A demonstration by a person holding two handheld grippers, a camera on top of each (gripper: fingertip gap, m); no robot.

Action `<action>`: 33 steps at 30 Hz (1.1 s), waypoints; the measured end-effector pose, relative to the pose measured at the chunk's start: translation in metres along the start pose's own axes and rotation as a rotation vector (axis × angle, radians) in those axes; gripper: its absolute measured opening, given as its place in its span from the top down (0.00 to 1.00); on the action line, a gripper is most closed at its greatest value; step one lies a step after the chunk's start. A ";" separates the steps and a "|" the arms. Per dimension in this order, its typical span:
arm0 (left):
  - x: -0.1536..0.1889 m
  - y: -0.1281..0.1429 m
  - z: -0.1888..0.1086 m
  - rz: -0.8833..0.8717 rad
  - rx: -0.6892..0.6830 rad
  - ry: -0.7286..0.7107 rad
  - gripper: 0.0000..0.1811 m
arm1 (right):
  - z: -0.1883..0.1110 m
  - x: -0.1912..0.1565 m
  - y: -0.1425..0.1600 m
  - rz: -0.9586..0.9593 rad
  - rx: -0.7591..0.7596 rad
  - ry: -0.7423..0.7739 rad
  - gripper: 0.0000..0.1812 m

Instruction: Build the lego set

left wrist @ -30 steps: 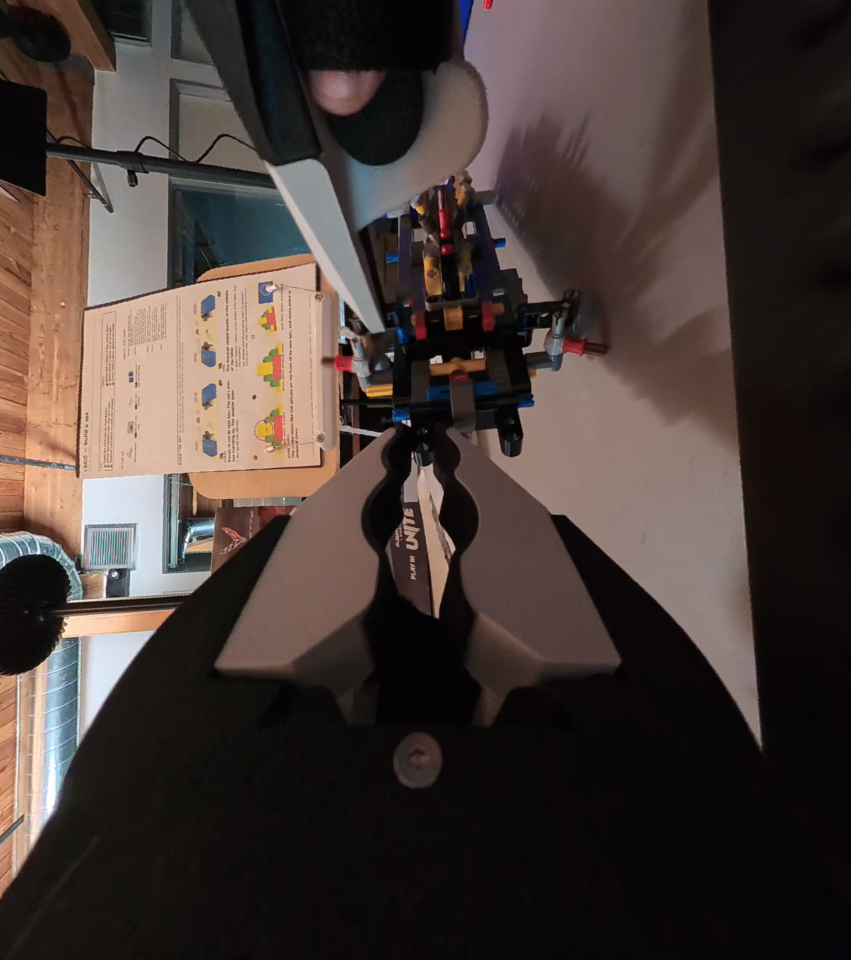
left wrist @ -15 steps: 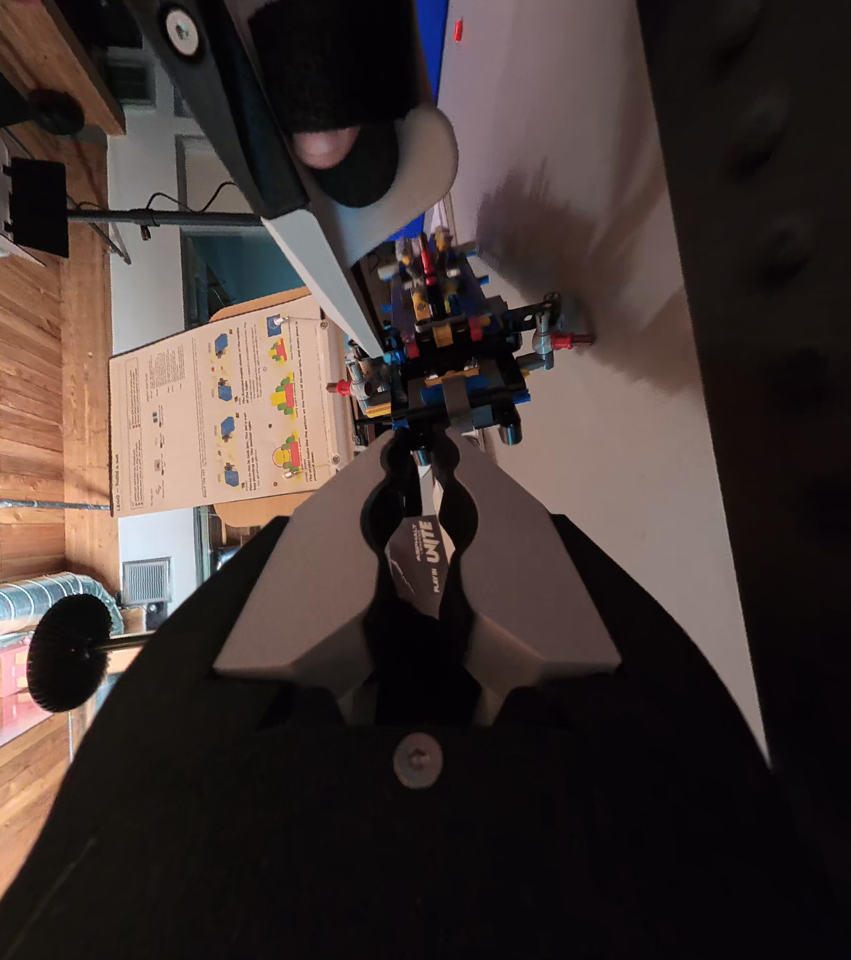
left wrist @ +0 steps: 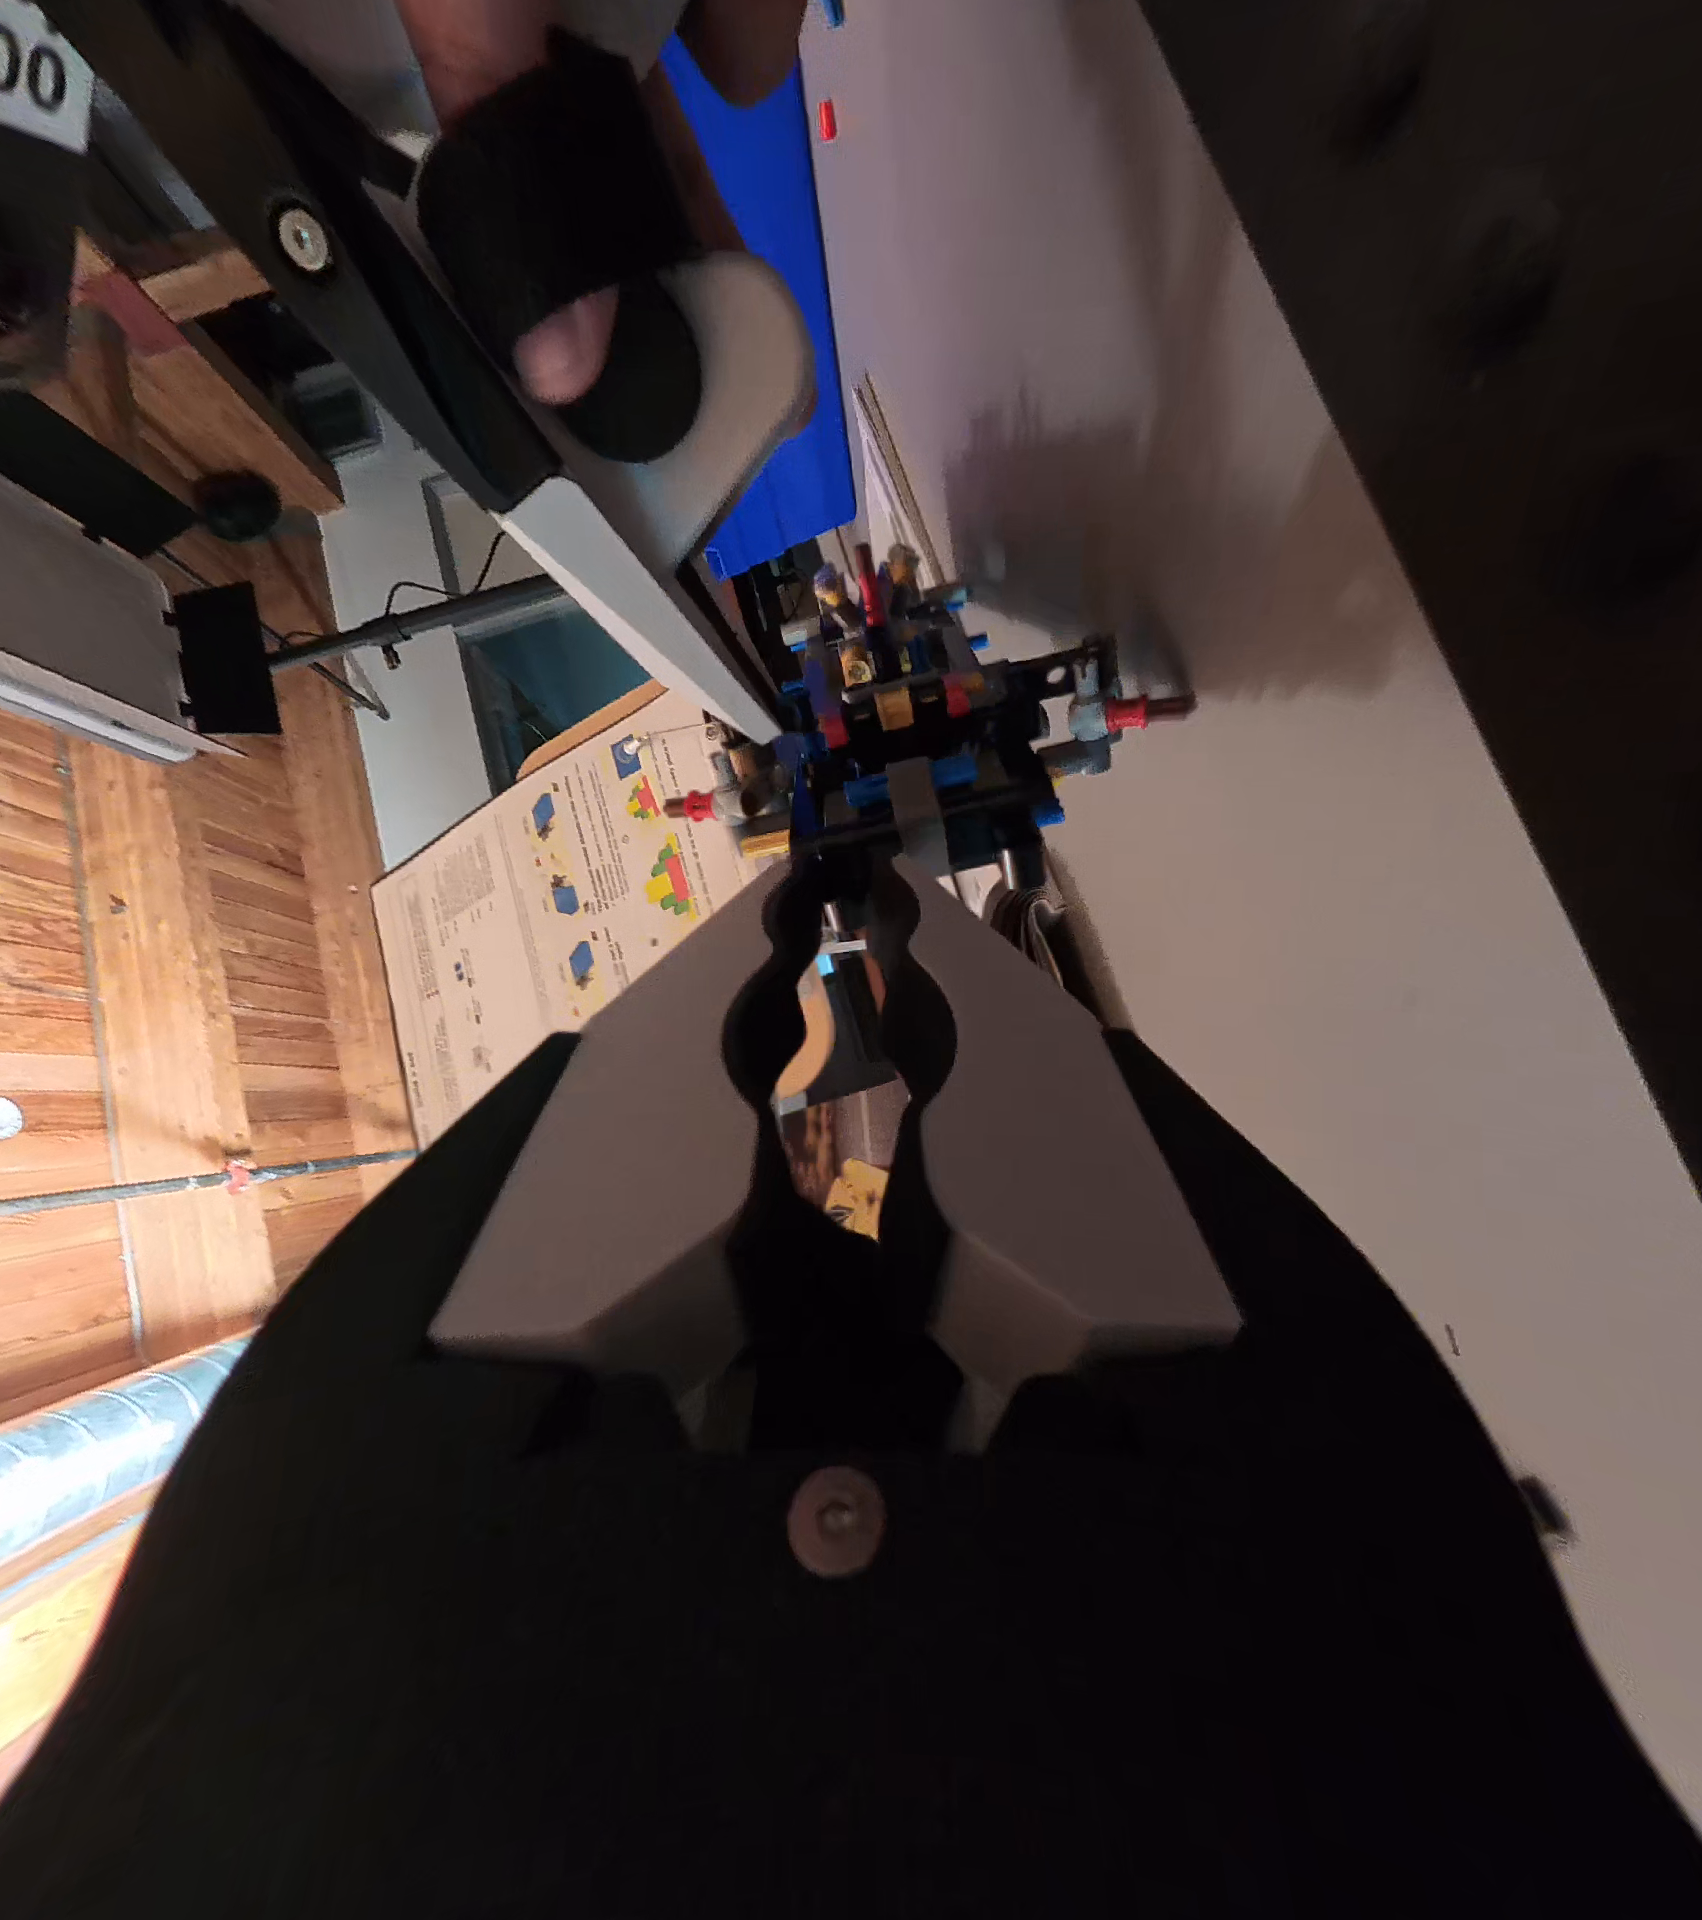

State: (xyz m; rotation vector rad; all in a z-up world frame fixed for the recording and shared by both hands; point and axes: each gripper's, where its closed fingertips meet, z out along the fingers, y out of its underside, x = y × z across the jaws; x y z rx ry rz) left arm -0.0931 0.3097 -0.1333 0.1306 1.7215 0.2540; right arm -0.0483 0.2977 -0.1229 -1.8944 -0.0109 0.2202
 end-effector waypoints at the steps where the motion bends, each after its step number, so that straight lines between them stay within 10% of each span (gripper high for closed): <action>1: 0.000 -0.001 0.000 0.018 0.000 -0.004 0.97 | 0.000 0.001 0.001 -0.026 -0.004 -0.002 0.96; 33: -0.004 0.030 -0.018 -0.259 -0.009 -0.002 0.95 | 0.006 0.004 -0.001 -0.040 0.065 -0.069 0.97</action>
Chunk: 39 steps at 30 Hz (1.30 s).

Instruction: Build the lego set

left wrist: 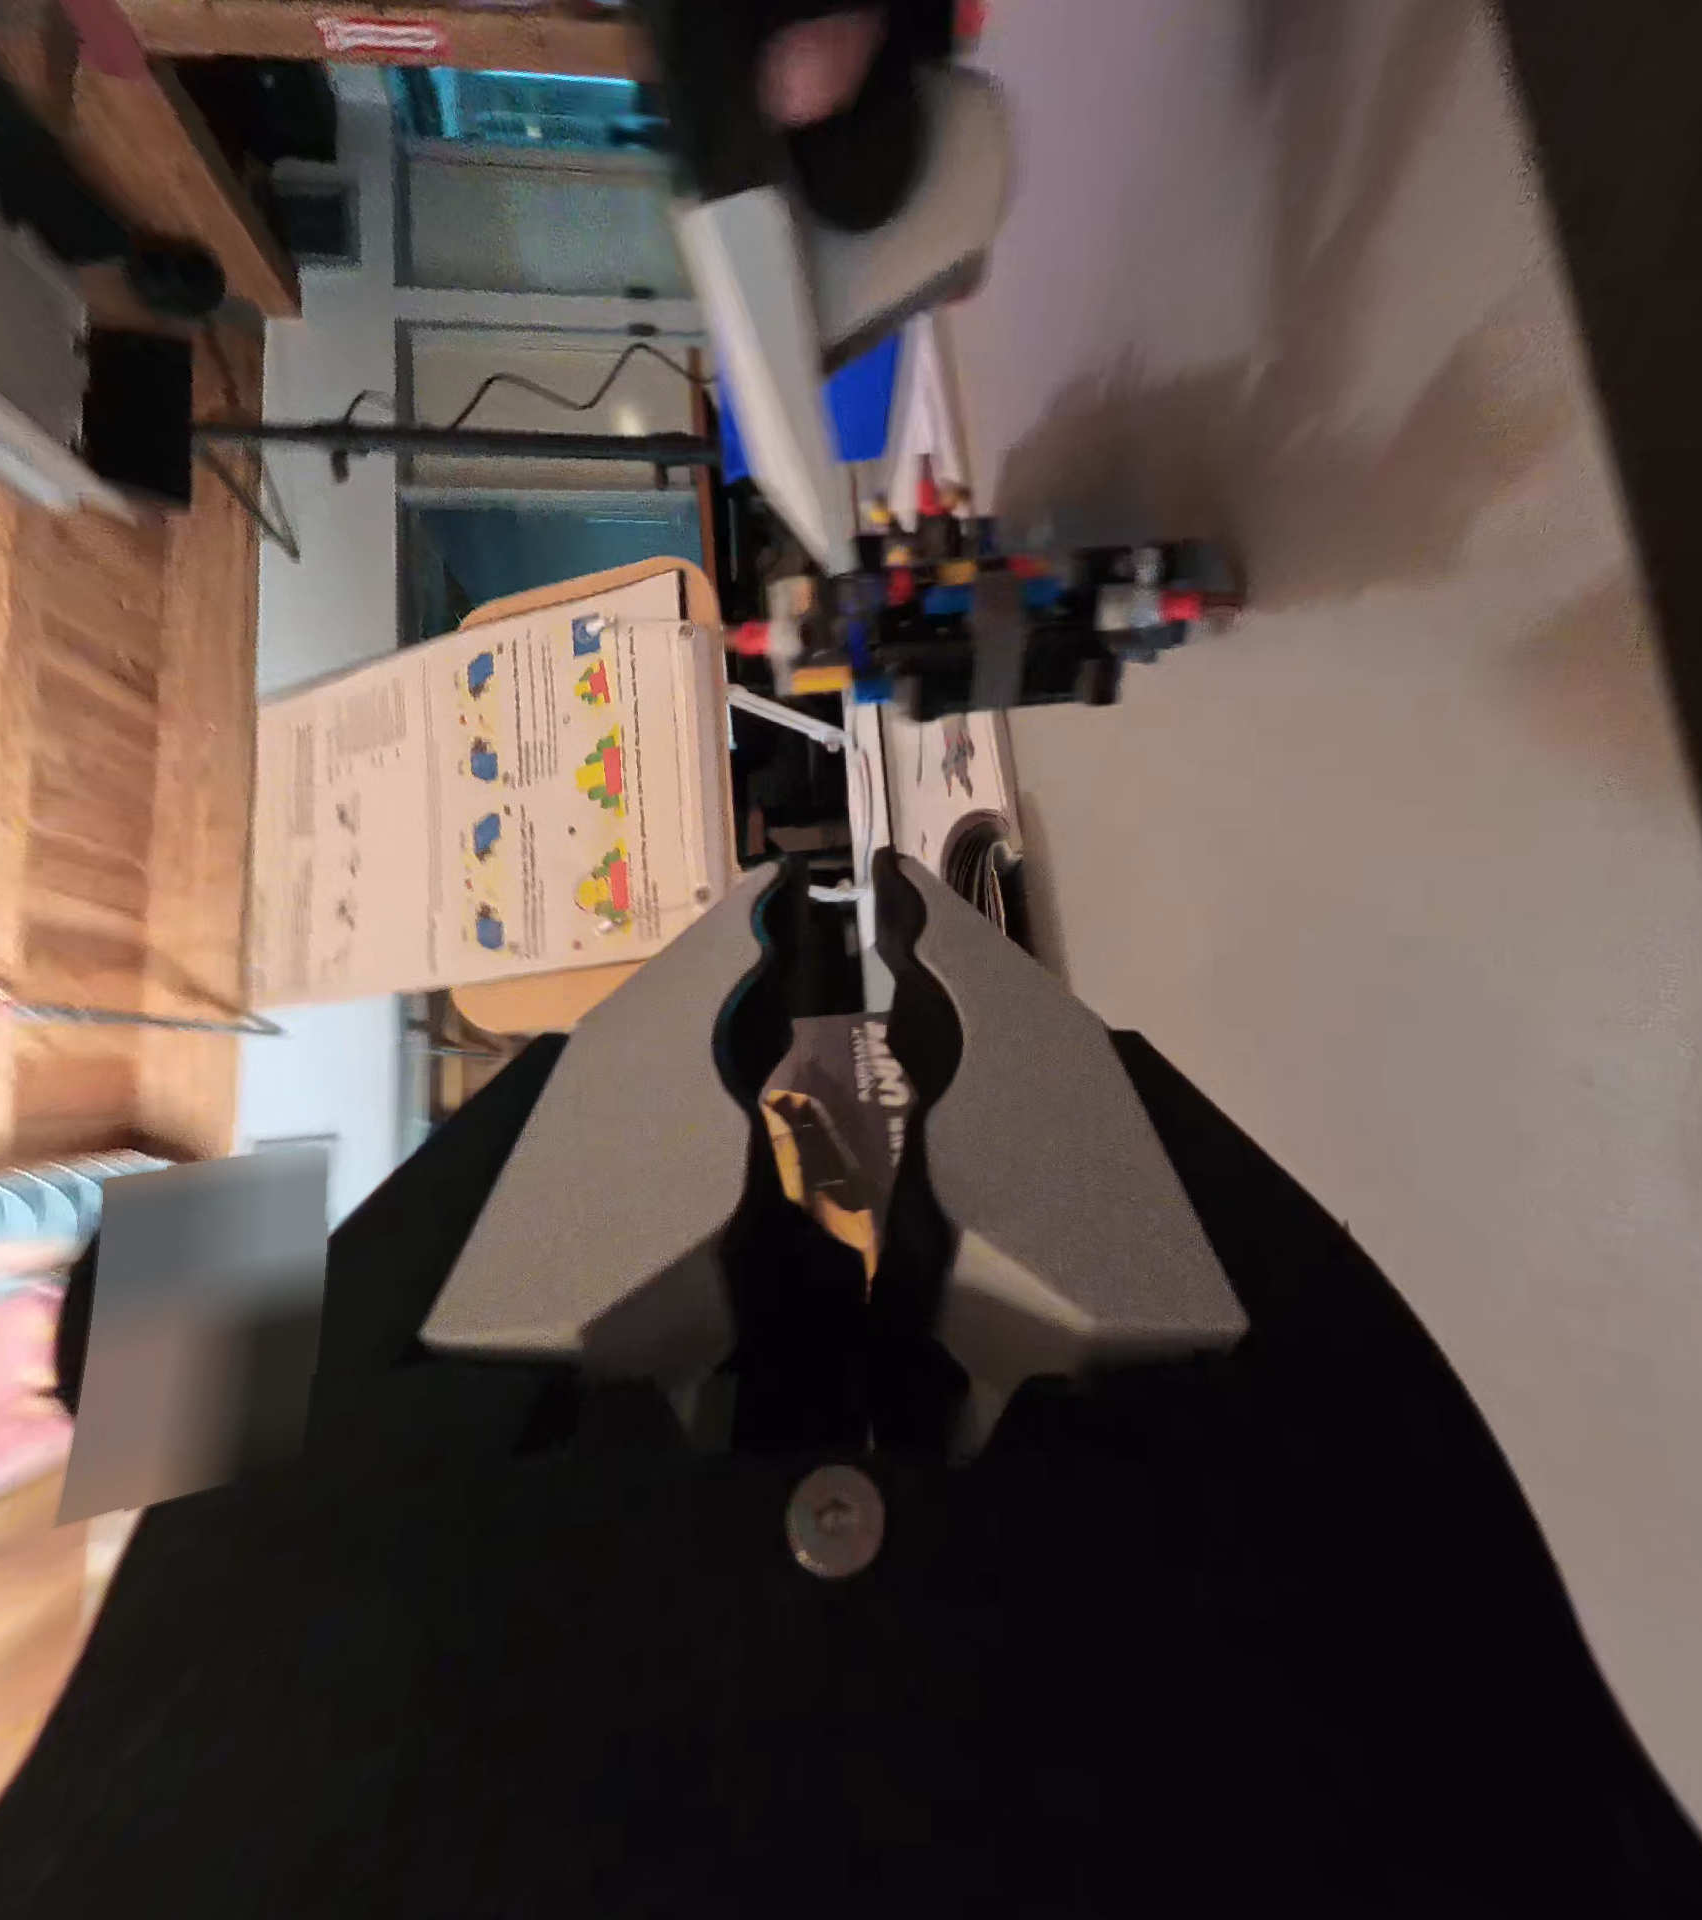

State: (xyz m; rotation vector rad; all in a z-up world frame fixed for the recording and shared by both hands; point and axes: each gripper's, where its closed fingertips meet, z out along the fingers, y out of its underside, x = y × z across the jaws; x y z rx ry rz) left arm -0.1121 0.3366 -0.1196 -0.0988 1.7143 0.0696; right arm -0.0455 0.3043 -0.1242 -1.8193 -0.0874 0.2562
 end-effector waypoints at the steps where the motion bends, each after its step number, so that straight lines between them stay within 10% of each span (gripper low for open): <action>1: -0.007 0.006 -0.001 -0.116 0.025 -0.012 0.98 | 0.000 0.000 0.000 -0.002 0.000 0.001 0.97; 8: -0.015 -0.006 0.036 -1.083 0.104 0.389 0.87 | 0.001 0.000 0.000 -0.019 -0.002 0.009 0.96; 12: -0.013 -0.023 0.045 -1.342 0.181 0.661 0.77 | 0.001 0.000 0.000 -0.029 -0.004 0.014 0.96; 19: -0.015 -0.030 0.055 -1.382 0.252 0.692 0.93 | 0.002 0.000 -0.001 -0.028 -0.006 0.015 0.96; 39: -0.009 -0.029 0.062 -1.301 0.339 0.672 0.93 | 0.007 0.002 -0.001 0.151 -0.090 -0.077 0.96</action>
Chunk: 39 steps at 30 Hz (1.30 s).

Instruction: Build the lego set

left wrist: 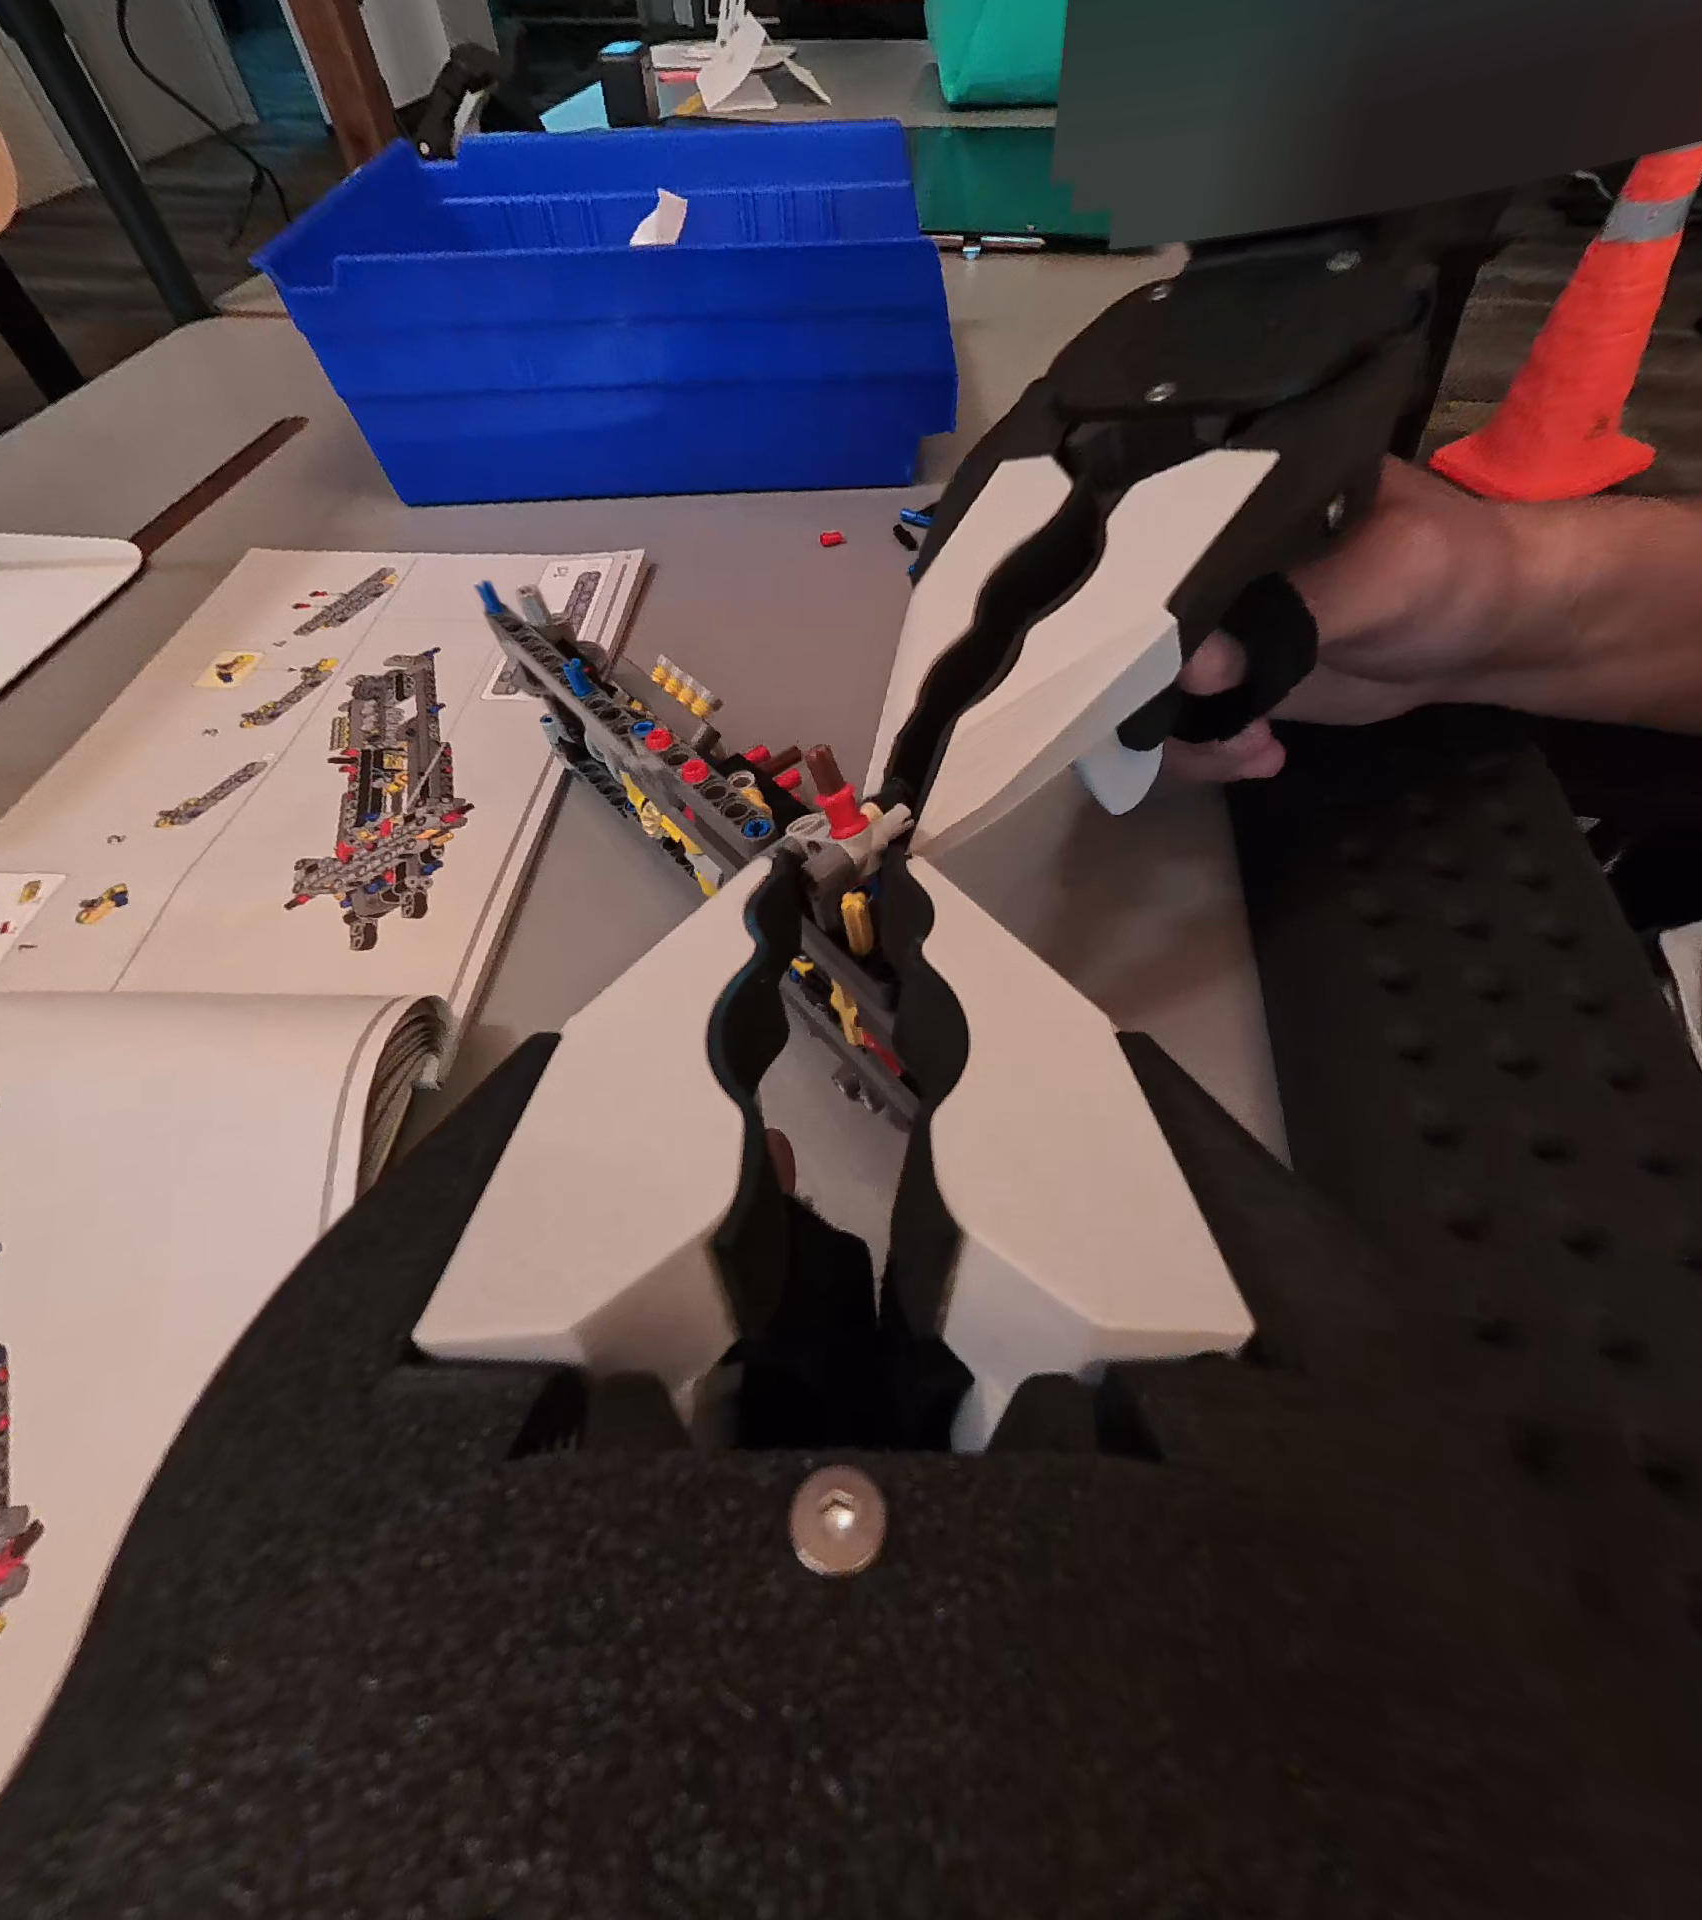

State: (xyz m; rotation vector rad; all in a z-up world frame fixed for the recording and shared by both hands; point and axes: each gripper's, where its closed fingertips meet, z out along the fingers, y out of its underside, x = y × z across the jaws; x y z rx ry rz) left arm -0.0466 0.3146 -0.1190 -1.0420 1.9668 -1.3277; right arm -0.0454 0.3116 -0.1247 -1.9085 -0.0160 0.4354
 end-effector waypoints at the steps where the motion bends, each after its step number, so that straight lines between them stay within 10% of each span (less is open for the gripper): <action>1: 0.000 0.000 0.000 0.009 0.008 -0.002 0.93 | 0.000 0.000 0.000 0.032 -0.010 -0.025 0.96; 39: -0.014 0.009 -0.003 -0.123 0.065 -0.099 0.95 | 0.012 0.005 -0.005 0.044 0.056 0.169 0.96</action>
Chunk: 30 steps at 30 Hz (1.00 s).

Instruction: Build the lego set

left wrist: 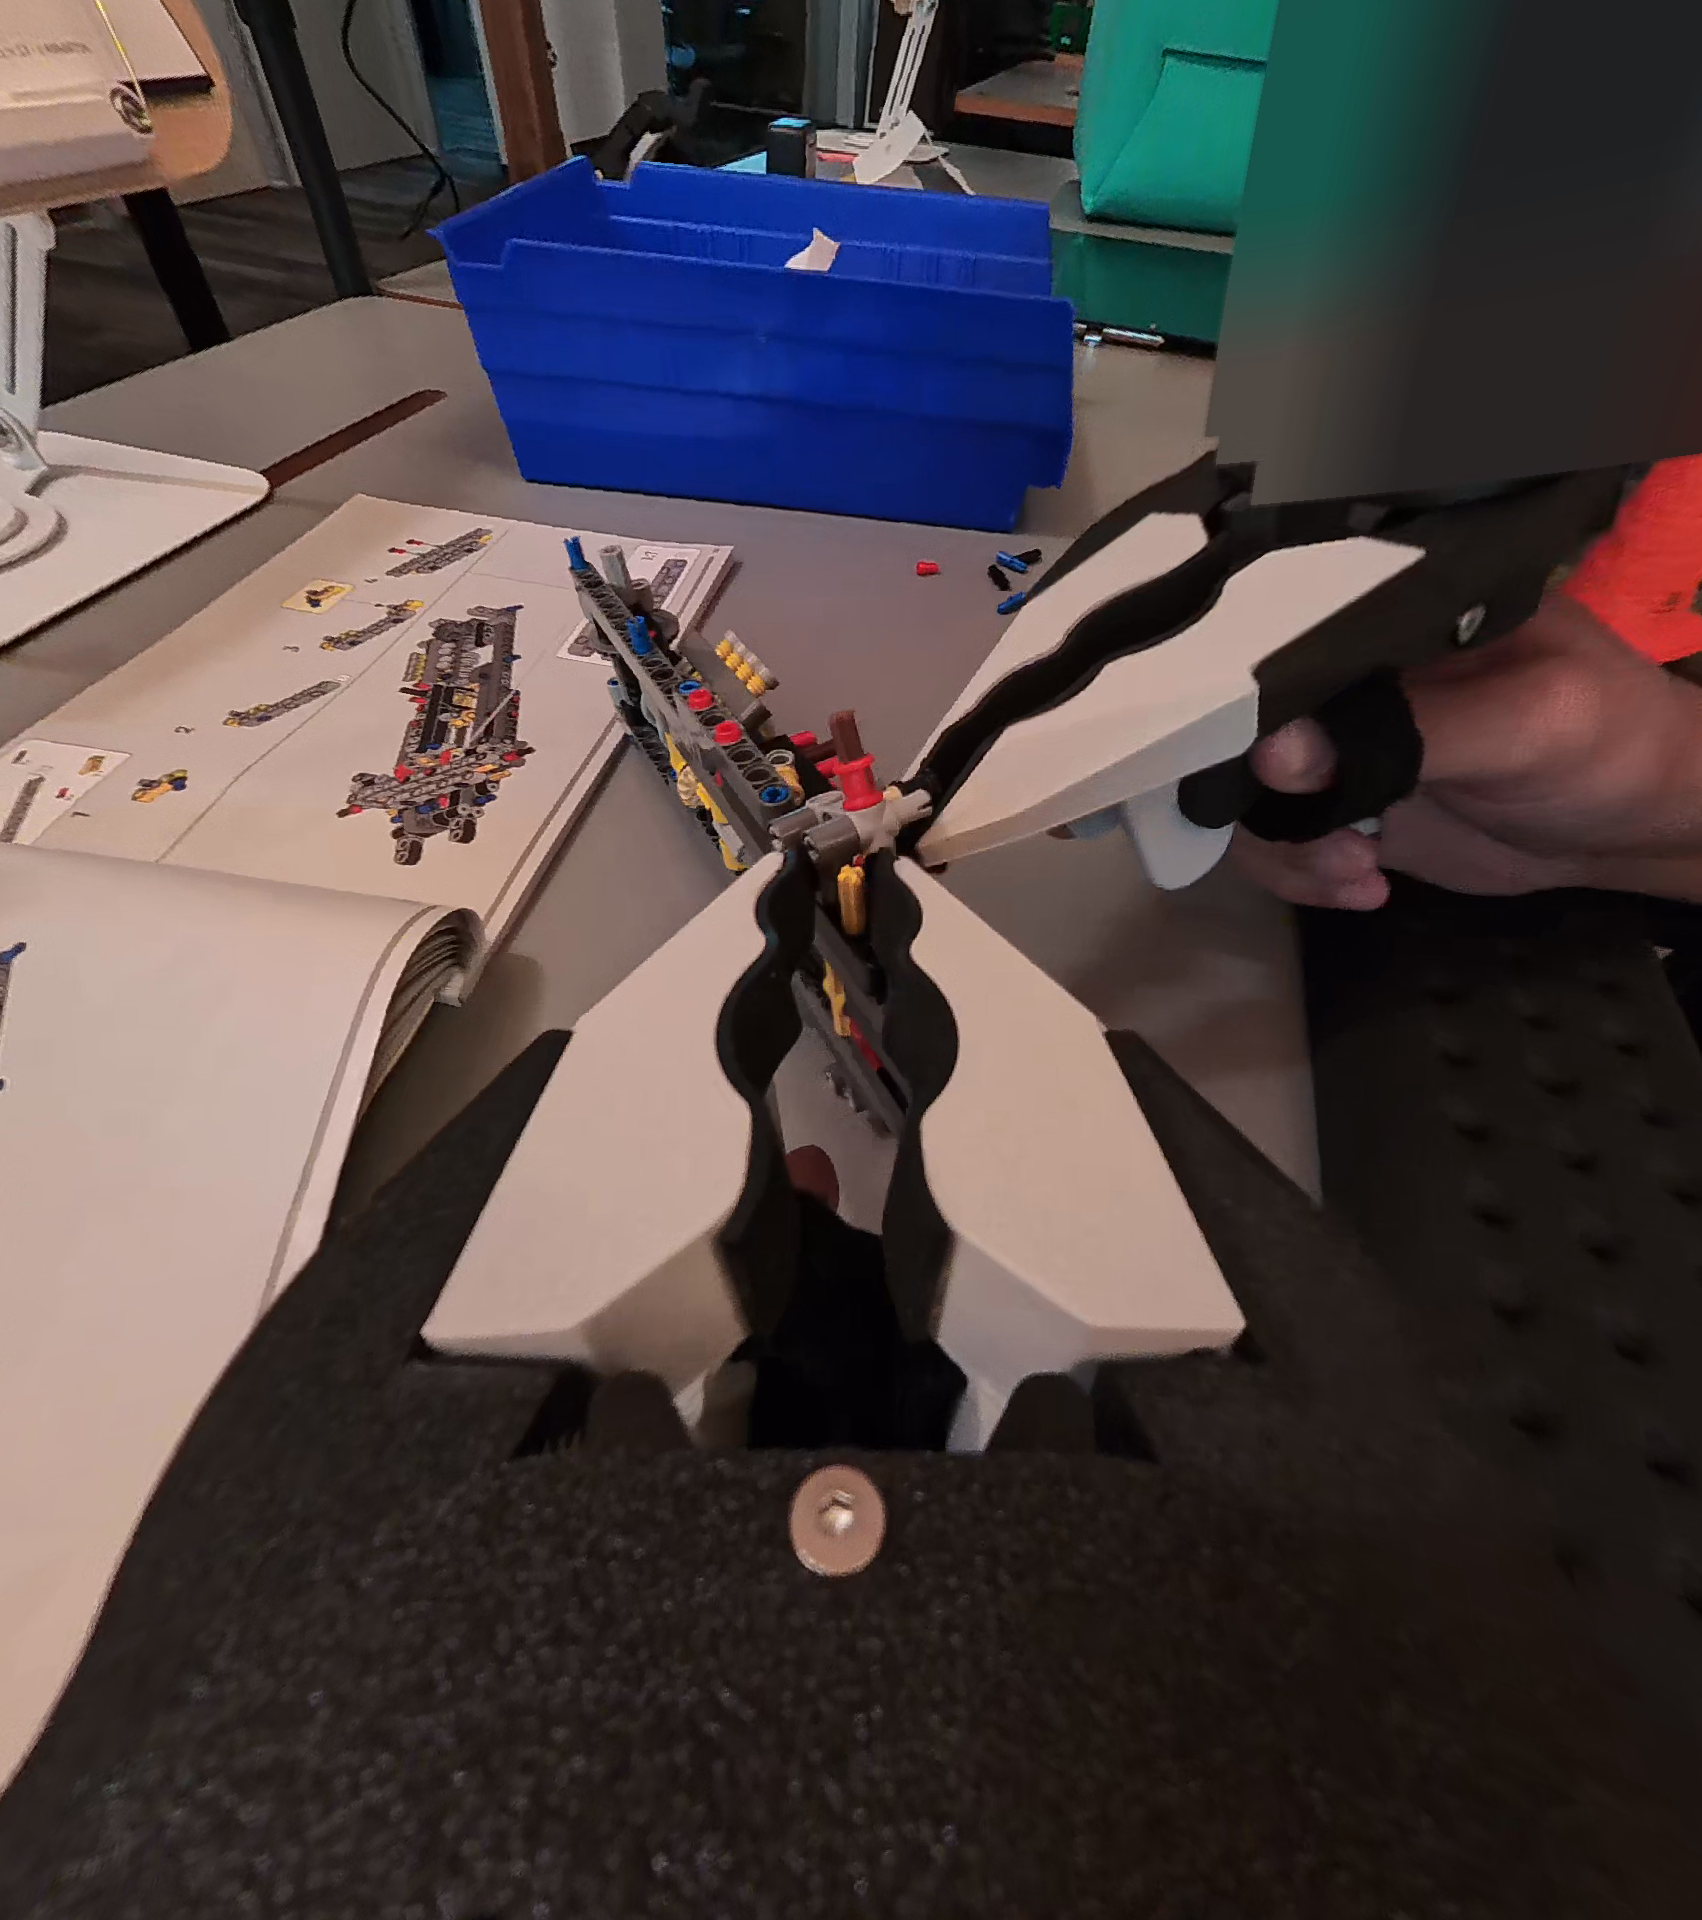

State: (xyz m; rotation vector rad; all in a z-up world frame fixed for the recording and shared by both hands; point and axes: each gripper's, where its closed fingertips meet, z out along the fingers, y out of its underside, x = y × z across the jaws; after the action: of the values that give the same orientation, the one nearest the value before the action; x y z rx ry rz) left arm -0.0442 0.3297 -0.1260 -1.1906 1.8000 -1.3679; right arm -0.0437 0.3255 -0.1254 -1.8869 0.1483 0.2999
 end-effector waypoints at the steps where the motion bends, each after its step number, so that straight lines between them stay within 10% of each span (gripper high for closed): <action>1: 0.000 0.000 0.000 0.011 -0.003 -0.008 0.95 | 0.000 0.000 0.000 0.050 0.004 -0.027 0.96; 30: -0.011 0.007 -0.003 0.077 -0.160 -0.155 0.91 | 0.007 0.001 -0.003 -0.087 -0.017 0.010 0.96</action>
State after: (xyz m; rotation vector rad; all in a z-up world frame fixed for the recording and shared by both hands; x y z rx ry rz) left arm -0.0437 0.3414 -0.1326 -1.2596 1.8504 -1.0748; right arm -0.0426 0.3327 -0.1252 -1.9058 0.0699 0.2333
